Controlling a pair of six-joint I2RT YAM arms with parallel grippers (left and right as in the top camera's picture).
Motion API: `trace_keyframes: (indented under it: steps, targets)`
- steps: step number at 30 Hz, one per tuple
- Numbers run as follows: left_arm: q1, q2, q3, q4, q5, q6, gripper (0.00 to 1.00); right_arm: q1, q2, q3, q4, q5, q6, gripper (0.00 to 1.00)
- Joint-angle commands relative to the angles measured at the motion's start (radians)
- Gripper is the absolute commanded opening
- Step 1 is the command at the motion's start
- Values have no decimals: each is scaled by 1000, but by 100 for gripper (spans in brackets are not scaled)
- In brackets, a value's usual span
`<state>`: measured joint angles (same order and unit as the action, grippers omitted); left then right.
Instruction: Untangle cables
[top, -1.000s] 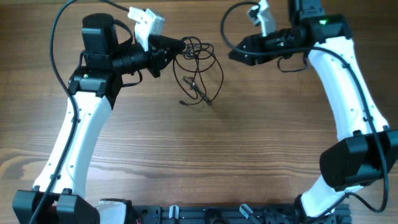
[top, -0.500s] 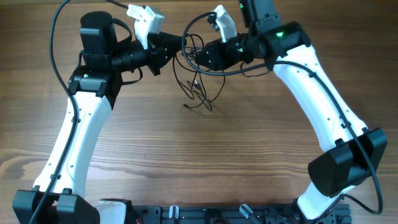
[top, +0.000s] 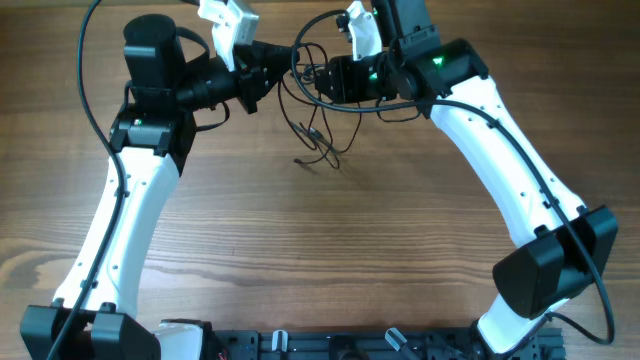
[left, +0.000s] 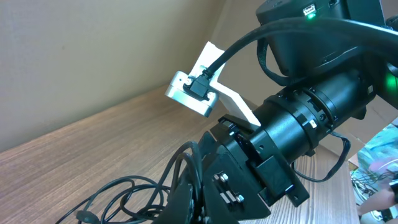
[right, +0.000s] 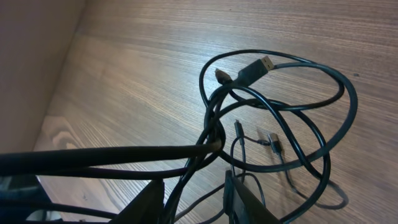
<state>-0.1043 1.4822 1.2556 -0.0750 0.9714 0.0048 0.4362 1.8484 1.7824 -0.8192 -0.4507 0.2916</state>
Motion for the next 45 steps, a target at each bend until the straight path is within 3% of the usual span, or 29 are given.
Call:
trace_keyframes:
  steps: [1,13,19,21,22,35,45]
  targets:
    - [5,-16,5,15,23,-22,4,4,14,-10,13,25,48,32]
    - [4,-16,5,42,23,-48,4,4,14,-11,0,24,101,31]
    - [4,-16,5,42,23,-48,4,4,14,-11,0,25,100,19]
    - [5,-16,5,42,23,-48,4,4,14,-11,0,26,101,6]
    - [5,-16,5,42,23,-47,4,4,14,-11,0,25,101,5]
    - [4,-12,5,-77,-180,17,4,-32,-58,-10,23,22,89,5]
    - [3,92,5,-117,-185,17,4,-56,-194,-10,38,-13,63,5]
